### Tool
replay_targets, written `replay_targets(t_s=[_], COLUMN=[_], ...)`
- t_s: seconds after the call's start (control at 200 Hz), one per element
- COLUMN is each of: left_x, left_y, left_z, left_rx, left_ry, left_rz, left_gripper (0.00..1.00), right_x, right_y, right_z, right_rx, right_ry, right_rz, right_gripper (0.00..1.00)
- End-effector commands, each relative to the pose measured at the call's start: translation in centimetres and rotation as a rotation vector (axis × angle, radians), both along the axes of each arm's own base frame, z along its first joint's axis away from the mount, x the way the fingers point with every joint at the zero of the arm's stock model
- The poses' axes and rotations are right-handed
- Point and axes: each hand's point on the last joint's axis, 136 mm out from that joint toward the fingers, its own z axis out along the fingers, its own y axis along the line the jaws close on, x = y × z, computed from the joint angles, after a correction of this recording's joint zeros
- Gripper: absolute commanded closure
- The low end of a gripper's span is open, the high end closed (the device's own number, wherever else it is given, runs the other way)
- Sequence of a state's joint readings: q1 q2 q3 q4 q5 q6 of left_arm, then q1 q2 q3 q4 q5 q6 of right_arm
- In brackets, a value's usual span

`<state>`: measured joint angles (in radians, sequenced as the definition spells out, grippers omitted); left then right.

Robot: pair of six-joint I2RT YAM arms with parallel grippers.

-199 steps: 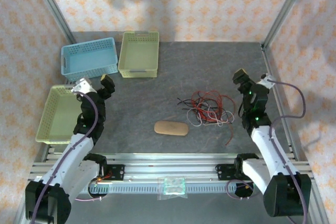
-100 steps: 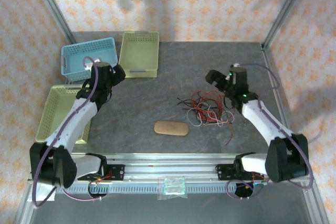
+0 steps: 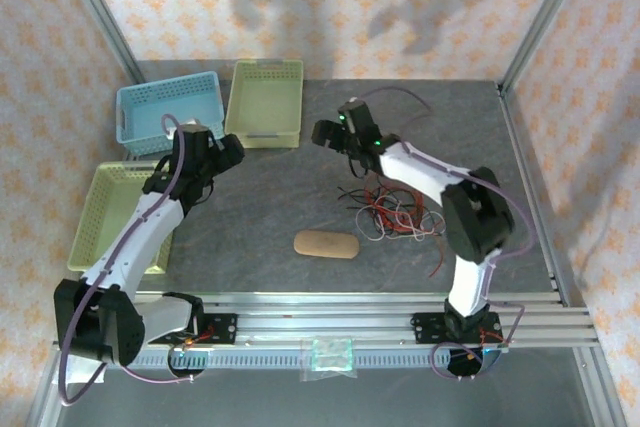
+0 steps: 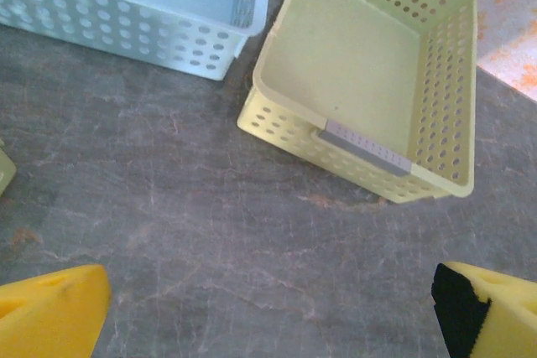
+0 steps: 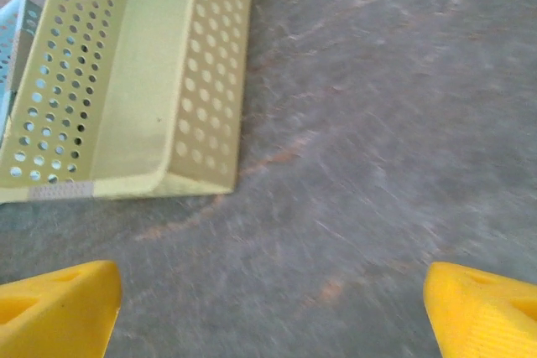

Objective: Untangle the cables

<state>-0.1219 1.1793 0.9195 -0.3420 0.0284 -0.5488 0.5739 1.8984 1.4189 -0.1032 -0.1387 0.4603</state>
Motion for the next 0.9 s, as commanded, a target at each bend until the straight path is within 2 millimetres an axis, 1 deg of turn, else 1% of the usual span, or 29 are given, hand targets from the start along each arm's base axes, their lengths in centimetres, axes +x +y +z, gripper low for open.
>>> replay_targets(t_s=[0.0,0.08,0.16,0.27,0.36,0.441,0.571,0.696,0.786,0.896], left_x=[-0.5,-0.4,-0.1,0.4,1.0,1.6,2.5,3.3,4.0,4.8], left_y=[-0.9,-1.1,-1.0,-0.6,-0.5,0.0,0.9,1.6,2.2,2.5], left_z=[-0.7,-0.8,-0.3,0.5,1.0,1.1,0.5,-0.3,-0.9,-1.3], left_rx=[-0.069,-0.167,-0.263,-0.354,-0.392,-0.398,-0.396,-0.363,-0.336,-0.317], left_ry=[-0.002,-0.041,-0.097,-0.167,-0.211,-0.225,-0.212,-0.190,-0.166,-0.147], left_rz=[-0.065,-0.086,-0.091,-0.096,-0.111,-0.102,-0.088,-0.068,-0.053,-0.051], left_gripper=[0.01,0.01,0.00,0.00,0.01,0.01,0.01,0.01,0.00,0.01], right_x=[1.9,3.2,4.6,6.4,7.8,8.9,10.1,10.6,10.9,11.1], right_y=[2.5,4.0,5.0,5.6,5.8,5.9,6.2,6.5,6.8,7.1], right_z=[0.4,-0.3,-1.1,-2.0,-2.7,-3.4,-4.3,-5.6,-5.9,-5.7], right_rx=[-0.006,-0.024,-0.028,-0.049,-0.079,-0.117,-0.165,-0.181,-0.183,-0.183], right_ry=[-0.018,-0.004,0.007,0.008,-0.009,-0.018,-0.027,-0.024,-0.026,-0.033], right_rz=[-0.004,-0.010,-0.024,-0.058,-0.075,-0.087,-0.092,-0.081,-0.073,-0.062], right_gripper=[0.07,0.11,0.14,0.20,0.25,0.28,0.33,0.42,0.48,0.58])
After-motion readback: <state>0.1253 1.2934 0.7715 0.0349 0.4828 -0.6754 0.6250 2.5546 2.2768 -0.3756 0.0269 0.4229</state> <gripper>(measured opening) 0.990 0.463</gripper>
